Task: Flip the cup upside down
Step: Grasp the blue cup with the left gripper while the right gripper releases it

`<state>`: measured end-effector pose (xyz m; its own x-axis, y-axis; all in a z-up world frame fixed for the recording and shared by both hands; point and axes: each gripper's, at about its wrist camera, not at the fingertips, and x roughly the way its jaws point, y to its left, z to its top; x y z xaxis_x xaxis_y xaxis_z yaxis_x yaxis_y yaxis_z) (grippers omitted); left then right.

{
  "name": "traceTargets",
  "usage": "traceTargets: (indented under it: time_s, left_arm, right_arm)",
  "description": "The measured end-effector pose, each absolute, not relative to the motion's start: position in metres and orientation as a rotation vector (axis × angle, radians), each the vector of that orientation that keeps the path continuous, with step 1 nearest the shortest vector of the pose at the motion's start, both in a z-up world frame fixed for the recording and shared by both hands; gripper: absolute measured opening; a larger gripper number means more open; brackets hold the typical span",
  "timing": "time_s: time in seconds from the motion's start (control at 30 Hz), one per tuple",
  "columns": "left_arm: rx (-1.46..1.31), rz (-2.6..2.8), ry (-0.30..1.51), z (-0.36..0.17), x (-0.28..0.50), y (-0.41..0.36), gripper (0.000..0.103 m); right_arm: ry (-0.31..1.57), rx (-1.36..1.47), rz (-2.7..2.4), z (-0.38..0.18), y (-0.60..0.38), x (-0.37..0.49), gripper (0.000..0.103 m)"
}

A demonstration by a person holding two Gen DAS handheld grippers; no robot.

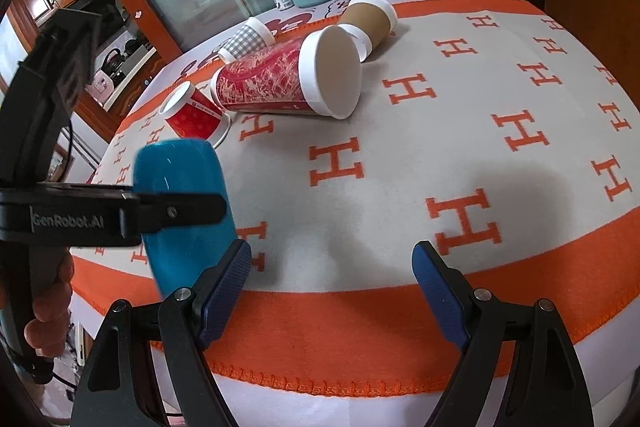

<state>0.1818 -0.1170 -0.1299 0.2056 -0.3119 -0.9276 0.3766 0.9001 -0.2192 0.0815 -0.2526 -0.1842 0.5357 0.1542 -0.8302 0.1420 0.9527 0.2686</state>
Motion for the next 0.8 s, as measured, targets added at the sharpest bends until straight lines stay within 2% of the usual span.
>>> traceTargets:
  time_s: [0.5,0.67,0.8]
  left_arm:
    - [0.091,-0.414,0.876,-0.114,0.180,-0.107,0.062]
    - [0.108,-0.403,0.797,-0.129,0.175,-0.105,0.062]
    - [0.140,-0.389,0.822,-0.142,0.171,-0.104,0.062]
  right_arm:
    - [0.964,0.357,-0.078,-0.180,-0.268,0.079,0.085]
    - [0.949,0.364,-0.089,-0.181,-0.268,0.079,0.085]
    - [0.952,0.361,-0.091,-0.183,-0.264,0.081,0.084]
